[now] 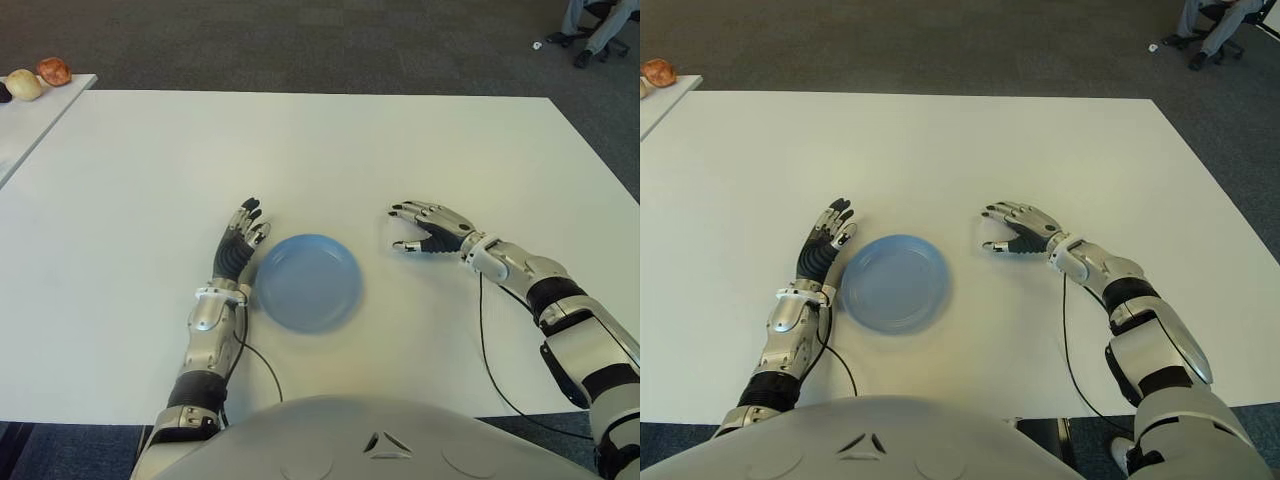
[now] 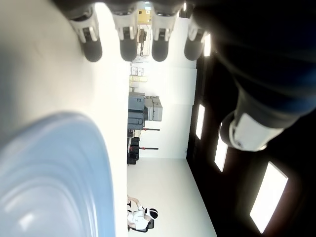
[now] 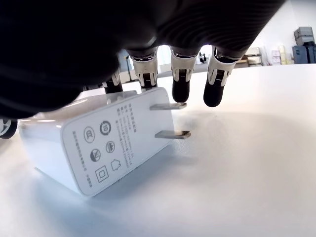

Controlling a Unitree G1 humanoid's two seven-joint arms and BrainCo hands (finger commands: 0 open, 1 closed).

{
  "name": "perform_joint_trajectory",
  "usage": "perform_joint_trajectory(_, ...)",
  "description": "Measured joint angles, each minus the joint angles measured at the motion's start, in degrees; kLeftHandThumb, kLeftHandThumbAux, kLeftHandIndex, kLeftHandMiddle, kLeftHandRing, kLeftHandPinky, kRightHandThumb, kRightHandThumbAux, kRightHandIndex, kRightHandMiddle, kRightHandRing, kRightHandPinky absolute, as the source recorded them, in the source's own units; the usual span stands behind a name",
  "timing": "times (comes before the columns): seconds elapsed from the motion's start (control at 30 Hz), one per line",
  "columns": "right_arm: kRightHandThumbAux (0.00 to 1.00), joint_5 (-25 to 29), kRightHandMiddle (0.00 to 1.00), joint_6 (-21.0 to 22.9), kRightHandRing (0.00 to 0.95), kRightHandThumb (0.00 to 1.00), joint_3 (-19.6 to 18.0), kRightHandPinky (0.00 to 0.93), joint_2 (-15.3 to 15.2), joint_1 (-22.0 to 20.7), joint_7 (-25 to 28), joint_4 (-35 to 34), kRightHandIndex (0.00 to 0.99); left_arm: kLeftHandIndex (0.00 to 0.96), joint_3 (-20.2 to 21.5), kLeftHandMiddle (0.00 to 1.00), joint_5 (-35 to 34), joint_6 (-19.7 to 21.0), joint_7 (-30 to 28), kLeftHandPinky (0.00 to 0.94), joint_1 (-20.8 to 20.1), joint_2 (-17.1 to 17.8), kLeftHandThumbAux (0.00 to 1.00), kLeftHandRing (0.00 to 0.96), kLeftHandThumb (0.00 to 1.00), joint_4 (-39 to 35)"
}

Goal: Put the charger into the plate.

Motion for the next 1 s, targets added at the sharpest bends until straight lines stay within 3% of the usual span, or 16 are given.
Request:
perform_joint_trajectory(0.2,0.130,-0.4,0.000,-0.3,0.000,0.231,0.4,0.000,-1.1,0.0,-0.6,-1.0,0.000,0.003,0.0,0.047,0.0,0.0,-0.1,0.055,0.0,0.1,0.595,0.038,0.000,0.0)
perform_joint_trajectory(0.63,0.140,-8.5,0.000,1.1,0.000,0.258,4.1,0.000,-5.0,-0.9,-8.0,-2.0,0.000,0.006,0.5,0.051,-0.5,0.0,-0.6,0.053,-0.2,0.4,0.575,0.038,0.000,0.4)
perform_joint_trajectory(1.0,0.144,-11.6,0.000,1.9,0.000,0.281,7.1,0.000,-5.3,-2.5,-12.9,-0.7,0.000,0.007,1.3,0.054,-0.9,0.0,-1.1,0.052,-0.3,0.6,0.568,0.039,0.000,0.5)
